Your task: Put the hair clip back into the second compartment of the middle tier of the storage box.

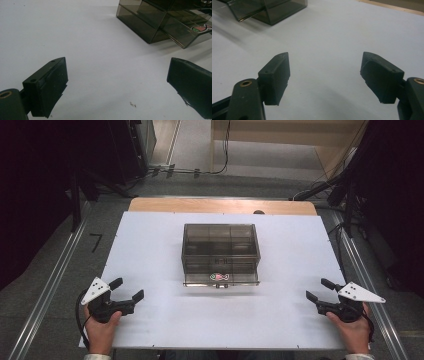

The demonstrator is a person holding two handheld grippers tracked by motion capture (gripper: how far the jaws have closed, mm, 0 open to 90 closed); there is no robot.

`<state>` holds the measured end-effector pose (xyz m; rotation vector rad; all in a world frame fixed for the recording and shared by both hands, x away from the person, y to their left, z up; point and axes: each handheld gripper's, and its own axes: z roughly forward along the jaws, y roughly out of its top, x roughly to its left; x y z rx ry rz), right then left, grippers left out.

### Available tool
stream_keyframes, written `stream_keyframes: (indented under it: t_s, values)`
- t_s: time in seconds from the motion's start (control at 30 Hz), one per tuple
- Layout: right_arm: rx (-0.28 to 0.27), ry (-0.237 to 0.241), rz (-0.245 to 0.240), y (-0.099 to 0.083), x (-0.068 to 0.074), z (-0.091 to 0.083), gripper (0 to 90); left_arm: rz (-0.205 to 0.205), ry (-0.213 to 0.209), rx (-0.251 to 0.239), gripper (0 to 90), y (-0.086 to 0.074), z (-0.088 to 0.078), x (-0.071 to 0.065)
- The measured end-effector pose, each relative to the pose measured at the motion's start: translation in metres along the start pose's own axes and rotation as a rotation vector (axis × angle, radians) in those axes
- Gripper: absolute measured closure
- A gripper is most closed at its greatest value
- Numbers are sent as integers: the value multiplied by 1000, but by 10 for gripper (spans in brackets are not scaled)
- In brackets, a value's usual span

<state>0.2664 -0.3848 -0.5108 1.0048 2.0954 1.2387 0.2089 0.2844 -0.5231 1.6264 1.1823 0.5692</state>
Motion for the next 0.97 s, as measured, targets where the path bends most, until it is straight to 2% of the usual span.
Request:
stream_keyframes:
  t_s: [0.2, 0.33, 0.97]
  values:
    - [-10, -64, 32, -3, -5, -3, 223, -1, -1, 0, 38, 0, 0, 0]
    - [-21, -76, 41, -5, -8, -5, 222, -2, -2, 0, 38, 0, 0, 0]
    - [-29, -71, 46, -6, -9, -6, 213, -2, -1, -1, 38, 0, 0, 0]
